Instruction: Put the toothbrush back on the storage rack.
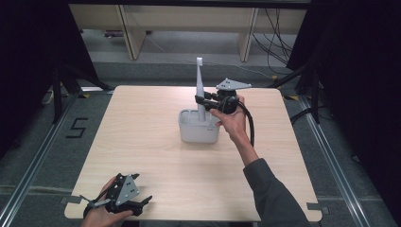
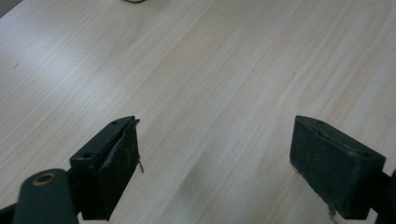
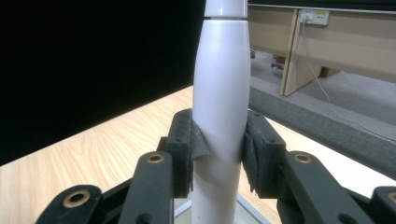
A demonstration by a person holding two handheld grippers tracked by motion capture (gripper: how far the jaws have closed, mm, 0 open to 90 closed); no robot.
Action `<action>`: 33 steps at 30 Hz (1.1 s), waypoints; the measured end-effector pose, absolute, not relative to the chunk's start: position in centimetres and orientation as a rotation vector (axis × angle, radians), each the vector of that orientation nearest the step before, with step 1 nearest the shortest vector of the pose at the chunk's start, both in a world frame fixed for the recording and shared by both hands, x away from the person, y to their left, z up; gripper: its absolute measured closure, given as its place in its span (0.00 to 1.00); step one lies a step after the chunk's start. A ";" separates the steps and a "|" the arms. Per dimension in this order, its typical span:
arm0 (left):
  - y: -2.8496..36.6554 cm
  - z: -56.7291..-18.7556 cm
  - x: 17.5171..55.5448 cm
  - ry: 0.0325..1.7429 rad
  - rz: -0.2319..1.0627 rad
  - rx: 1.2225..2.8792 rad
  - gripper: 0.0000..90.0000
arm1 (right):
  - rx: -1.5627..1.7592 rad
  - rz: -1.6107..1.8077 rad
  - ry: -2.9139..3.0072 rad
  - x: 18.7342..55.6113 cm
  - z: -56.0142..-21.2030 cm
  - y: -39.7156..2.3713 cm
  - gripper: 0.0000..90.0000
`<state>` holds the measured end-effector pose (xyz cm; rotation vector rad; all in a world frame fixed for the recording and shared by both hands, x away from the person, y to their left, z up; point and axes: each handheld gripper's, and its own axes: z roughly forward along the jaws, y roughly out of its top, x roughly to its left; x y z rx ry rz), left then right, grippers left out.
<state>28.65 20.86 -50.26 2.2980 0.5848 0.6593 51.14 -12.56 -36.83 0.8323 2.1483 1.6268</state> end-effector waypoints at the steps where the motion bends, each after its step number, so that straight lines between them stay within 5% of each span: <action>1: 20.9 -50.2 28.7 0.583 0.665 2.298 0.17 | 0.832 1.611 2.151 51.4 -37.2 -12.4 0.74; 33: 20.9 -50.2 28.6 0.584 0.661 2.299 0.17 | 0.851 1.400 2.288 51.6 -40.0 -11.0 0.74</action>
